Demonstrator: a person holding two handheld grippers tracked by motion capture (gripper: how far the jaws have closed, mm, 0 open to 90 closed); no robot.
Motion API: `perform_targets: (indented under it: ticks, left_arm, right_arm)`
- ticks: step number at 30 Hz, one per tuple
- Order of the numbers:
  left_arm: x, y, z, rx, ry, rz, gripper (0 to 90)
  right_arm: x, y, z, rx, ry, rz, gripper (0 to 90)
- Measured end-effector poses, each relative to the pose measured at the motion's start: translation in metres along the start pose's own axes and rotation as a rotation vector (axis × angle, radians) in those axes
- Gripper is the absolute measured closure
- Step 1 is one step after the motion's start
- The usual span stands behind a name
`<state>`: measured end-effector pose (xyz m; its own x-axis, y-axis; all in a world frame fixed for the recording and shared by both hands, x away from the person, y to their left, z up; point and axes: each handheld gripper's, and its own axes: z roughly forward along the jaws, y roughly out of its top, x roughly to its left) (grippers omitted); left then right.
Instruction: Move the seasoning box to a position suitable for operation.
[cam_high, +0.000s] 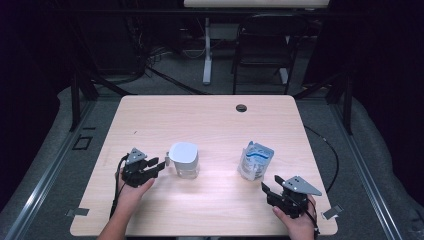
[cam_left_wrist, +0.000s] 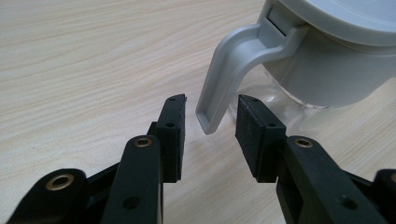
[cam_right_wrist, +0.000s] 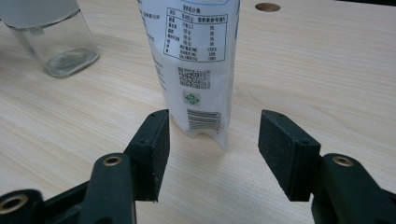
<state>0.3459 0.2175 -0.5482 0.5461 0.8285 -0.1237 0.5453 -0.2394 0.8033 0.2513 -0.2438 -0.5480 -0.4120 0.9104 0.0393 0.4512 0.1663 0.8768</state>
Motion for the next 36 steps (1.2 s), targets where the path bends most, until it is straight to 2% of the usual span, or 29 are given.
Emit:
perform_targets:
  ticks: [4, 8, 9, 12, 23, 26, 28, 29, 32, 36]
  left_arm:
    - [0.001, 0.003, 0.004, 0.009, -0.002, 0.000, 63.7]
    - [0.001, 0.005, 0.009, 0.010, -0.019, 0.014, 63.4]
    - [0.000, 0.006, 0.011, 0.009, -0.021, 0.031, 63.3]
    - [0.000, 0.007, 0.013, 0.009, -0.027, 0.036, 63.4]
    - [0.005, 0.007, 0.022, -0.011, -0.031, 0.049, 60.9]
    - [0.004, 0.010, 0.024, 0.003, -0.031, 0.061, 61.1]
    - [0.002, 0.014, 0.025, -0.005, -0.037, 0.075, 61.6]
    - [0.001, 0.018, 0.025, 0.002, -0.042, 0.100, 62.5]
    - [-0.002, 0.021, 0.027, 0.011, -0.045, 0.113, 64.9]
    - [-0.003, 0.022, 0.027, 0.024, -0.027, 0.131, 67.0]
  right_arm:
    - [-0.001, -0.001, -0.001, 0.000, -0.002, 0.006, 43.1]
    - [-0.002, -0.001, -0.003, -0.002, -0.004, 0.003, 43.1]
    - [-0.002, -0.001, -0.003, -0.001, -0.005, 0.003, 43.1]
    - [-0.002, -0.001, -0.003, 0.001, -0.005, 0.002, 43.1]
    - [-0.003, -0.002, -0.002, 0.004, -0.004, 0.004, 42.9]
    - [-0.003, -0.003, -0.002, 0.006, -0.005, 0.005, 42.9]
    - [-0.003, -0.003, -0.001, 0.011, -0.005, 0.003, 42.9]
    - [-0.003, -0.003, -0.001, 0.011, -0.001, 0.005, 42.8]
    - [-0.002, -0.003, -0.001, 0.011, -0.002, -0.001, 42.6]
    - [-0.002, -0.003, -0.001, 0.012, -0.004, -0.002, 42.5]
